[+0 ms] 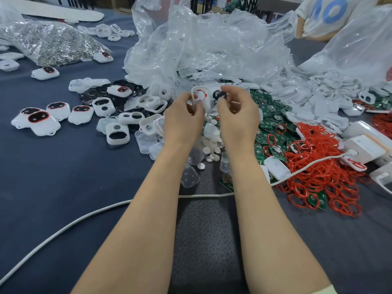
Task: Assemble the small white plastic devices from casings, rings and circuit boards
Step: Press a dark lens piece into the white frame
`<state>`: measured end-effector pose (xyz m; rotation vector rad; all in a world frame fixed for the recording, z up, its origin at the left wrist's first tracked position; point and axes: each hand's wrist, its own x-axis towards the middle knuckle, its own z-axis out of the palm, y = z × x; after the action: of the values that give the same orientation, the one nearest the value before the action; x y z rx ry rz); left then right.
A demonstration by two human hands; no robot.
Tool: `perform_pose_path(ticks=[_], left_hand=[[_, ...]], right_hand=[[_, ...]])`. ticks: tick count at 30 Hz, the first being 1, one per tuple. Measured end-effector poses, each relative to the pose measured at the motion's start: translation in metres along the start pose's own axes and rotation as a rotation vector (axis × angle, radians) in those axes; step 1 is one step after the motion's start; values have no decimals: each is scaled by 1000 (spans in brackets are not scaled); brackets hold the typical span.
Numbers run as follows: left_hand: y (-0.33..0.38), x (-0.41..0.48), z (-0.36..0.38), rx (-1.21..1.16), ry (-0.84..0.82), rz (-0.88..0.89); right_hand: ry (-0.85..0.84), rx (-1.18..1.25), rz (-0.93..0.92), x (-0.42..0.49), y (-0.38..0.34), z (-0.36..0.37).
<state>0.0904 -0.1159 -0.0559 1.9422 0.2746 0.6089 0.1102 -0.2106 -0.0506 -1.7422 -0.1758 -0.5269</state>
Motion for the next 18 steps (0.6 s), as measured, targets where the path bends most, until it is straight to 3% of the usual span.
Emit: perform_pose_path(ticks=[4, 10, 18], left_hand=[[4, -5, 2, -29, -30, 53], [2, -4, 3, -69, -129, 133], [4, -3, 2, -348, -206, -18]], right_hand=[[-14, -181, -160, -6, -3, 5], [-39, -167, -169, -6, -3, 4], [-166, -190, -168, -2, -6, -2]])
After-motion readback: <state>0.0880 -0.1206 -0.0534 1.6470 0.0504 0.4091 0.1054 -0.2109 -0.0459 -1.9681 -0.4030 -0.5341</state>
